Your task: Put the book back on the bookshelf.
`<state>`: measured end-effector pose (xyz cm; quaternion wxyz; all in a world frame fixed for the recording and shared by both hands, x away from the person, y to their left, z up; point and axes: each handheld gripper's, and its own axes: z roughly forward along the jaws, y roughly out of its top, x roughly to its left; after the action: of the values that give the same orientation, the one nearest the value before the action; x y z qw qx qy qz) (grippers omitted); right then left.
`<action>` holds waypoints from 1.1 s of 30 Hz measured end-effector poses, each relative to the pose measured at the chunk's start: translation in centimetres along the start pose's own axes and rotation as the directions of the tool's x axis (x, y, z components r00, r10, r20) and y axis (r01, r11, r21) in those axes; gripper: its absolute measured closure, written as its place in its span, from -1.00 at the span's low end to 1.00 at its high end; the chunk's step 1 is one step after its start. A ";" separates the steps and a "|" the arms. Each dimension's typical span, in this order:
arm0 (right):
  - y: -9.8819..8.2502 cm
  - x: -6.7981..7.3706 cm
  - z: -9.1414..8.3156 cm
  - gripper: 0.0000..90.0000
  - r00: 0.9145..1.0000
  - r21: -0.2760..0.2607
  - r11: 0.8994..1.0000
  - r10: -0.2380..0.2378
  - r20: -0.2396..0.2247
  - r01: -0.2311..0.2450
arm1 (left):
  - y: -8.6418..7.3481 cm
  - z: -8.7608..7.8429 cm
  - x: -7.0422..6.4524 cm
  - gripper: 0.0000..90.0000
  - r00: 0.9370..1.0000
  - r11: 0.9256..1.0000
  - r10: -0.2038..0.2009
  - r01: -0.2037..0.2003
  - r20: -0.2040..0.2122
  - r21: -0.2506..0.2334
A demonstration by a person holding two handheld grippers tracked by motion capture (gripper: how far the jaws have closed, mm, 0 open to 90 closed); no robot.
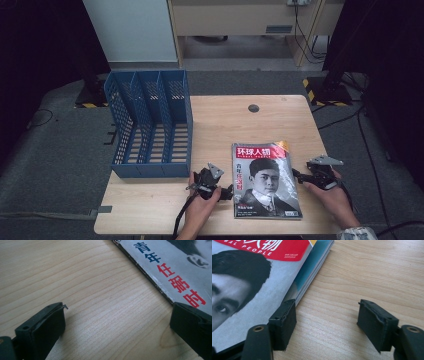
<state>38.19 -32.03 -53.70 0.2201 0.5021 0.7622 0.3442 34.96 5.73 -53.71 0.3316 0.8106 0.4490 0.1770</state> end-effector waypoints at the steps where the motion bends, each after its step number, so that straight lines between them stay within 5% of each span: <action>1: 0.0 -0.1 0.0 -0.41 1.000 0.008 1.000 0.000 0.000 0.000 | 0.0 0.0 0.0 -1.00 1.000 1.000 0.004 -0.004 0.004 -0.001; 4: 0.5 -0.1 -0.6 -0.44 1.000 -0.003 1.000 0.021 0.010 -0.021 | -0.1 -0.4 0.0 -0.99 0.999 1.000 0.029 -0.029 0.045 -0.008; 7: 0.9 0.2 -1.2 -0.48 1.000 -0.032 0.999 0.015 0.026 -0.014 | 0.2 -1.5 0.1 -0.95 0.998 0.996 0.021 -0.016 0.059 -0.087; 9: 1.1 0.6 -1.6 -0.53 1.000 -0.046 0.999 0.024 0.012 -0.023 | 0.7 -2.4 0.1 -0.93 0.999 0.985 0.016 -0.008 0.045 -0.170; 10: 1.2 0.7 -1.8 -0.55 1.000 -0.050 0.998 0.027 -0.002 -0.027 | 0.7 -2.4 0.1 -0.94 0.999 0.985 0.016 -0.008 0.045 -0.170; 12: 1.3 1.1 -1.9 -0.61 1.000 -0.065 0.998 0.019 -0.024 -0.021 | 1.2 -3.1 -0.3 -0.94 0.997 0.974 0.042 -0.026 0.067 -0.226; 18: 1.6 2.2 -1.2 -0.74 0.996 -0.053 0.999 -0.003 -0.093 -0.002 | 1.4 -2.8 -2.5 -0.88 0.988 0.974 0.117 -0.094 0.103 -0.206; 21: 1.6 3.0 -0.5 -0.79 0.988 -0.029 0.999 -0.048 -0.148 0.044 | 1.4 -2.5 -4.1 -0.82 0.976 0.971 0.163 -0.133 0.142 -0.200; 25: 1.5 3.4 0.0 -0.74 0.987 -0.001 0.998 -0.067 -0.147 0.068 | 1.4 -2.3 -5.0 -0.81 0.971 0.969 0.181 -0.149 0.154 -0.196; 31: 1.3 3.8 0.6 -0.56 0.983 0.029 0.996 -0.082 -0.167 0.088 | 1.1 -1.5 -6.0 -0.76 0.955 0.971 0.204 -0.169 0.218 -0.169; 33: 1.3 3.9 0.7 -0.54 0.982 0.028 0.996 -0.084 -0.166 0.090 | 1.1 -1.4 -6.1 -0.76 0.954 0.971 0.206 -0.172 0.216 -0.166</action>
<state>37.94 -27.94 -53.18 0.1623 0.4418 0.8050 0.3612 31.53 0.70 -51.85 0.4214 0.8386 0.3135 0.1444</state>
